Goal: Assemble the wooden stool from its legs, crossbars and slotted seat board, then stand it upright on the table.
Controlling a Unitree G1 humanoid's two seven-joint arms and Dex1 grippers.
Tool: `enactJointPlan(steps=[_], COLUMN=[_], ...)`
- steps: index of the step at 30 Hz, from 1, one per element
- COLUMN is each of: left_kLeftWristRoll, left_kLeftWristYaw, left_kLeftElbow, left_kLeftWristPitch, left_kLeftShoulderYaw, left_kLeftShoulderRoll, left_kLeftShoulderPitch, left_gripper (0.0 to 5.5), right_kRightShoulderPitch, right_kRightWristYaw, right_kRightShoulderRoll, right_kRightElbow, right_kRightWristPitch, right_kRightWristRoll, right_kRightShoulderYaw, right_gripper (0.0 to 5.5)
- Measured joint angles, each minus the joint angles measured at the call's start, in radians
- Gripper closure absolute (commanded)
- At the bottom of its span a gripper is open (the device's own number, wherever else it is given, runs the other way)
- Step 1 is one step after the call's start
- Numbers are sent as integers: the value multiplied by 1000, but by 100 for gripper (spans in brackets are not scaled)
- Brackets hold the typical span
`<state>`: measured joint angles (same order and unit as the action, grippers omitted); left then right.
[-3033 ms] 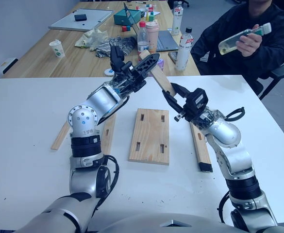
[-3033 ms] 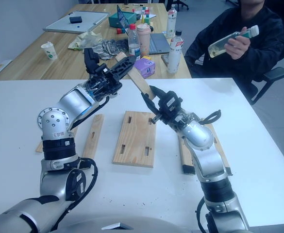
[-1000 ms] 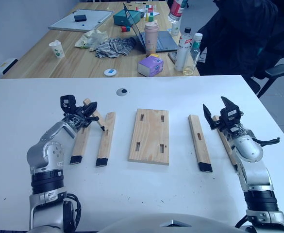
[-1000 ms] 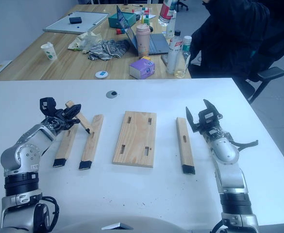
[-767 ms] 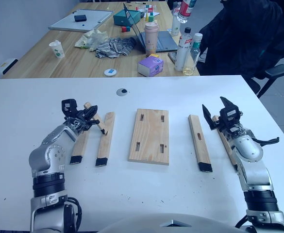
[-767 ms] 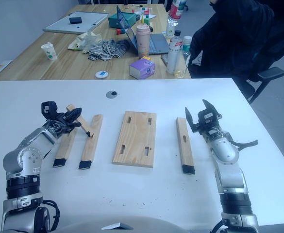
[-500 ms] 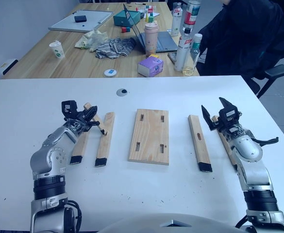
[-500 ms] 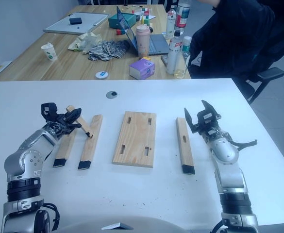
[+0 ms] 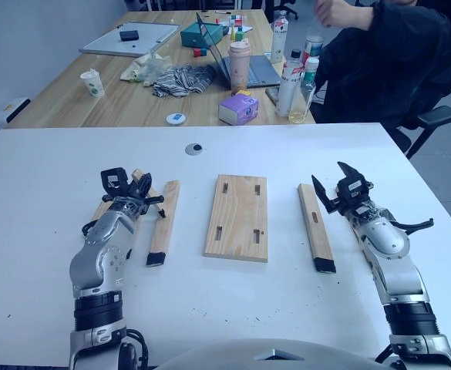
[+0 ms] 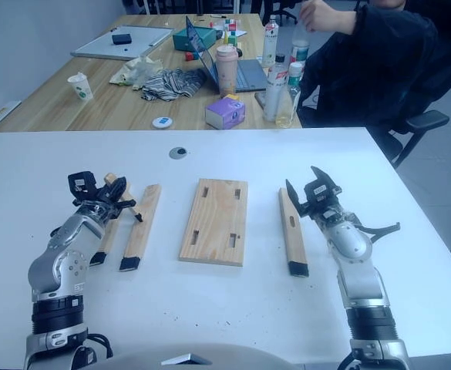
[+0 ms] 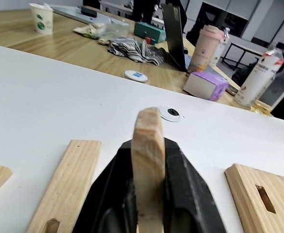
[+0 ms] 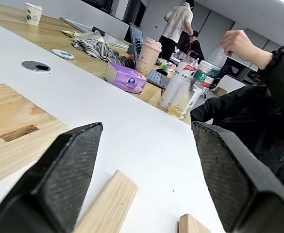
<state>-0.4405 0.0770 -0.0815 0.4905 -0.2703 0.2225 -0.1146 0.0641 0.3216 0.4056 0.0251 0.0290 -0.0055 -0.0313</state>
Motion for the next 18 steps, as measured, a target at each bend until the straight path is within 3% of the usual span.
enactJointPlan(steps=[10,18], left_kLeftWristRoll=[164,133], left_kLeftWristYaw=[190,323], left_kLeftElbow=[362,519], left_kLeftWristPitch=[-567,-612], left_kLeftShoulderYaw=[88,78], left_kLeftShoulderRoll=[57,116], left_kLeftShoulderPitch=[-21,-98], left_gripper=[511,511], right_kRightShoulderPitch=[42,43], right_kRightWristYaw=[46,47], right_kRightShoulderRoll=[3,3], right_kRightElbow=[-46,-48], right_kRightWristPitch=[8,12], right_kRightWristRoll=[-2,-4], right_kRightShoulderYaw=[1,1], right_gripper=[212,212])
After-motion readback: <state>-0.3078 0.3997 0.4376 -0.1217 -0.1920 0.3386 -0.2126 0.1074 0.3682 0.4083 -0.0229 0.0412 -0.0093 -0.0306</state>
